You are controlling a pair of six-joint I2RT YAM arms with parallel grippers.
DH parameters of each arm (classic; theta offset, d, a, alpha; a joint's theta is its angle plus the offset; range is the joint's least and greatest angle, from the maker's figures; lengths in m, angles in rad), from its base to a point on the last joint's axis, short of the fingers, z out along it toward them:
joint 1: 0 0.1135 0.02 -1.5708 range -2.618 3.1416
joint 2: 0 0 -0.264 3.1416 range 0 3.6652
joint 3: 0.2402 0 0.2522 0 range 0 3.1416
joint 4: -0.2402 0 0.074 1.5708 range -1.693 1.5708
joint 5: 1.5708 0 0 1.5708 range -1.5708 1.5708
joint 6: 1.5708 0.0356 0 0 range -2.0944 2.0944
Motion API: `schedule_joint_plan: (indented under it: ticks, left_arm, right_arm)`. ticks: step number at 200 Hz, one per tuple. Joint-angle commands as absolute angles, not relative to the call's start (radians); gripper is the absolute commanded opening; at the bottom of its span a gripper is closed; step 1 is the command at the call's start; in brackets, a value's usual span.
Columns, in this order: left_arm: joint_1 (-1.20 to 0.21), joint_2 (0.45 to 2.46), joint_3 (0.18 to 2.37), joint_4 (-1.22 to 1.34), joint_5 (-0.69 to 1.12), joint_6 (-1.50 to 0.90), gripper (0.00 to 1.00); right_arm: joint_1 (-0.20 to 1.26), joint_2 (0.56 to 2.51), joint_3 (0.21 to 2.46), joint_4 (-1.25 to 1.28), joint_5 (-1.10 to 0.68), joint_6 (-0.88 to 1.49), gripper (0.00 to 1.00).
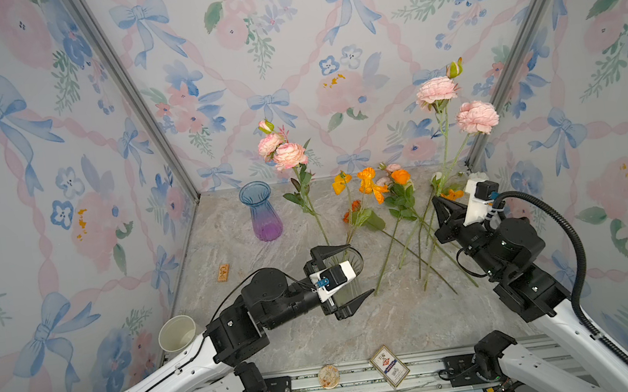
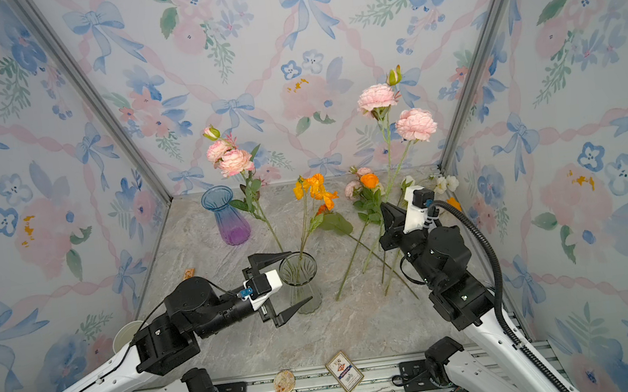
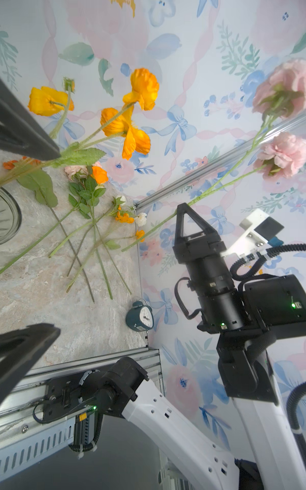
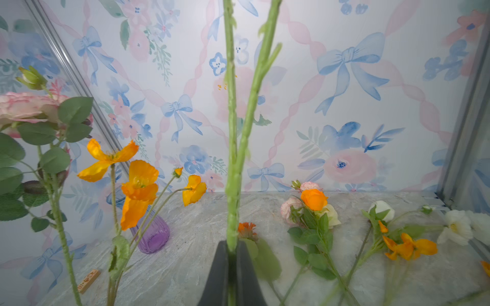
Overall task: Arrange flowers in a vase
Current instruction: Place the flower in the vase.
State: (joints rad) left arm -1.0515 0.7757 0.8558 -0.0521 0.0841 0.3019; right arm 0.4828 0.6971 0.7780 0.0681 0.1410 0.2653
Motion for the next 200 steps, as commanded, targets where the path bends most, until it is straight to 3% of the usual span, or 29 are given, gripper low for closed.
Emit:
schedule_joint_plan:
  ticks: [1, 67, 116, 200]
  left_arm:
    - [-1.056, 0.724, 0.796, -0.092, 0.009, 0.247, 0.98]
    - [-1.055, 0.606, 0.69, -0.096, -0.111, 0.208, 0.98]
    - [-1.035, 0.615, 0.69, -0.094, -0.111, 0.203, 0.98]
    - [-0.99, 0.615, 0.69, -0.071, -0.057, 0.19, 0.98]
  right_arm:
    - [0.549, 0.679, 0.727, 0.275, 0.143, 0.302, 0.0]
    - [0.814, 0.764, 0.678, 0.601, 0.18, 0.188, 0.0]
    - [0.969, 0.947, 0.662, 0.848, 0.231, 0.168, 0.0]
    - [1.063, 1.165, 0.605, 1.053, 0.29, 0.131, 0.0]
